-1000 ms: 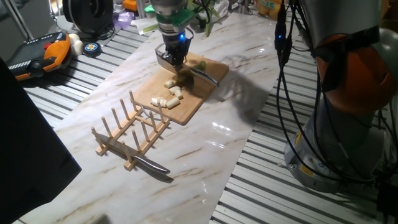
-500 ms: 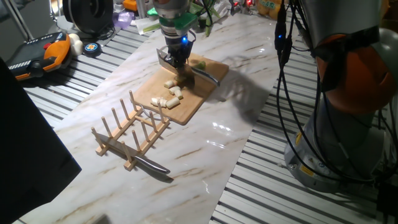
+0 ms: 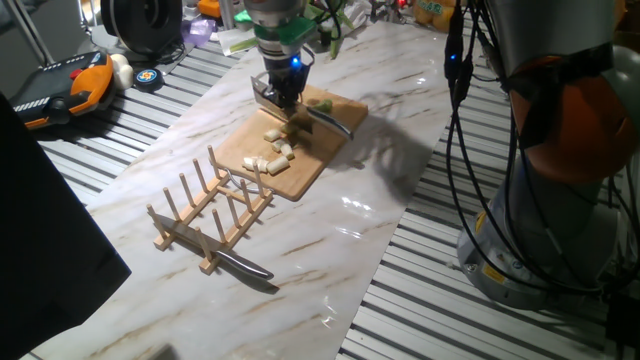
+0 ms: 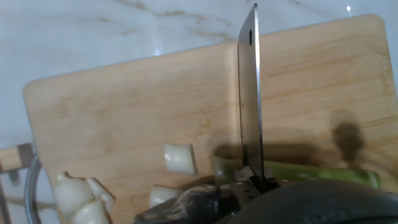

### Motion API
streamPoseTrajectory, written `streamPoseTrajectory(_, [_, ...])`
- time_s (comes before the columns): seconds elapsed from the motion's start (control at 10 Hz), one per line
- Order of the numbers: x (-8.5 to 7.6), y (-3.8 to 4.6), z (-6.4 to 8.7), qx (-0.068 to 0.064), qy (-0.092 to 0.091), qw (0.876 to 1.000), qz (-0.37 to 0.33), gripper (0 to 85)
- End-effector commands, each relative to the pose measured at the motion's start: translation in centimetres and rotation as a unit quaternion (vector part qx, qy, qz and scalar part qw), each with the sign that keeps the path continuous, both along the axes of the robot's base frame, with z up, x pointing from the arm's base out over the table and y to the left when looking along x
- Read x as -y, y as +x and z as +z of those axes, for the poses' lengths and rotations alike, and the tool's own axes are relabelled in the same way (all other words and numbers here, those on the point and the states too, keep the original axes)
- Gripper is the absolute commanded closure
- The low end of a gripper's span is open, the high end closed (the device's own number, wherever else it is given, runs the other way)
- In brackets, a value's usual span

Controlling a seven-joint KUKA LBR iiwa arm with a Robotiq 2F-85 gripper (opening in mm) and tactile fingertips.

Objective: Chop the scallions

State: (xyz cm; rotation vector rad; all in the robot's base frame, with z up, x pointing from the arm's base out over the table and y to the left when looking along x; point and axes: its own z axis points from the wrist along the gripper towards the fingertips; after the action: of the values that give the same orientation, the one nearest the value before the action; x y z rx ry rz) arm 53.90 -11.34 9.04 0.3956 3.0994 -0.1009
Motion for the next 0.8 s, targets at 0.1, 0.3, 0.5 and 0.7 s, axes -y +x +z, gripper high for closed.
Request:
streamPoseTrajectory(0.1, [-0.6,0.27,-0.4,0.0,0.002,1.0,0.0,84.3])
streamPoseTrajectory(0.3, [-1.4,0.31,-0.8,0.0,0.003,1.0,-0.001,84.3])
streamPoseTrajectory(0.5, [-1.1,0.29,0.0,0.0,0.005,1.0,0.003,84.3])
streamPoseTrajectory(0.7, [-0.1,0.04,0.8,-0.003,0.005,1.0,0.004,84.3])
